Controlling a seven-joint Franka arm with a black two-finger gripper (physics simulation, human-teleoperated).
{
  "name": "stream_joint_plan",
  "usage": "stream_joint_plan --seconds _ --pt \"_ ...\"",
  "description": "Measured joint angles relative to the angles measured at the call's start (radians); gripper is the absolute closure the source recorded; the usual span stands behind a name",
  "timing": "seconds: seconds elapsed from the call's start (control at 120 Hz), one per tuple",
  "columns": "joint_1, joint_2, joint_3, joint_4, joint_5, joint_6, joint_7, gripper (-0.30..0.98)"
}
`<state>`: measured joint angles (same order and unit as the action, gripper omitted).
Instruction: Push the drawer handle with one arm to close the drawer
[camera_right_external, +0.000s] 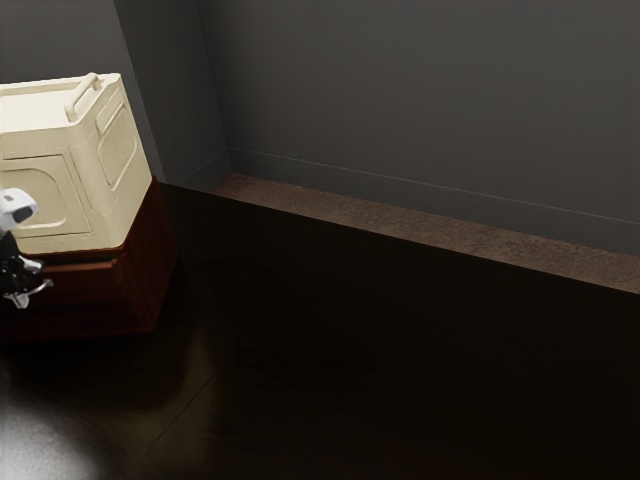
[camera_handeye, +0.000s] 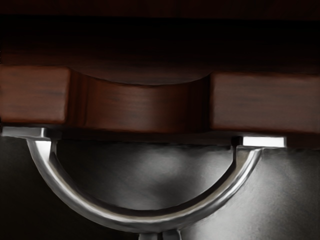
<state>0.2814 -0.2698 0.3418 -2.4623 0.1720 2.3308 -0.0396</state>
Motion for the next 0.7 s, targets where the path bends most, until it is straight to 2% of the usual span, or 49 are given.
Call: stream_joint_plan --seconds 0.558,0.7 --pt "-0.003 0.057 0.000 0.048 -0.019 0.054 0.001 0.79" --pt "0.007 0.067 0.000 0.051 -0.020 0.074 0.064 0.79"
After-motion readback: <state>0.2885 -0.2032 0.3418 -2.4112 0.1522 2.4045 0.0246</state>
